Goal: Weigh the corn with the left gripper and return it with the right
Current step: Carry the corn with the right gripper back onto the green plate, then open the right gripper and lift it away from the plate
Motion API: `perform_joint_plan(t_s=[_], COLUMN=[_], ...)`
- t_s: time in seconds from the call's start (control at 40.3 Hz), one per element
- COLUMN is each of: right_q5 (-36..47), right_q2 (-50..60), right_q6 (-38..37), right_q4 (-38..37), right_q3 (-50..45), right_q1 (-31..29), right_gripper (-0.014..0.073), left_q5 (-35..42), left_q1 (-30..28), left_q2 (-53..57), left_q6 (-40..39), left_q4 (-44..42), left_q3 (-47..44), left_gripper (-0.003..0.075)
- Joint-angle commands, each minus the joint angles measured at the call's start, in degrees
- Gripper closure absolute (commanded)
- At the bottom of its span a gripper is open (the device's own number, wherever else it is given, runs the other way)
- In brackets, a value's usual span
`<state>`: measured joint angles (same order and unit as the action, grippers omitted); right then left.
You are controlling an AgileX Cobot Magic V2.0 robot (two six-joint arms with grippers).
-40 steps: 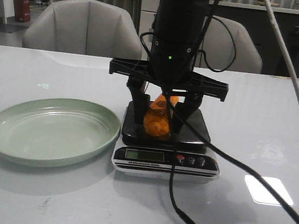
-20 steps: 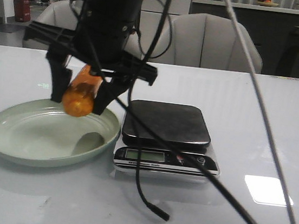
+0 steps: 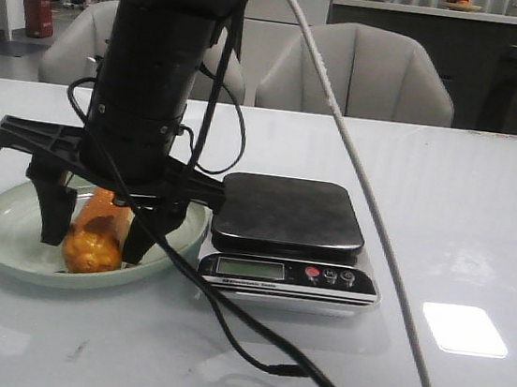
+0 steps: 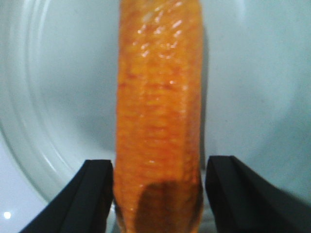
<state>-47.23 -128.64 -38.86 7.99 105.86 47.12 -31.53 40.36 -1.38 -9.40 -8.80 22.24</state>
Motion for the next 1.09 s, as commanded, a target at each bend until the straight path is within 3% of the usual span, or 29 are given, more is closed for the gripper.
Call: perform_joint_plan(t_s=[0.0,0.199,0.596,1.068], right_q5=[1.2,-4.4,-13.7,-11.1], right_q2=[4.5,5.4,14.4,33.8], right_q6=[1.2,8.6,26.4,39.2], right_q4=[0.1,0.1,0.1,0.6], right_q3=[3.4,7.6,6.4,-11.0], right_q1=[-0.1,-1.1,-6.0,-11.2], right_gripper=[0.006,0.006,0.006,0.0061], left_q5=[4.6,4.3,4.3,4.3], left_q1=[0.0,0.0,0.0,0.0], left_q2=[-0.7,-0.7,-0.7,-0.7], left_q6=[0.0,0.0,0.0,0.0], left_q4=[-0.3,-0.3,-0.3,-0.3], left_q3=[1.4,1.4,1.4,1.4], left_gripper=[0.06,0.06,0.06,0.06])
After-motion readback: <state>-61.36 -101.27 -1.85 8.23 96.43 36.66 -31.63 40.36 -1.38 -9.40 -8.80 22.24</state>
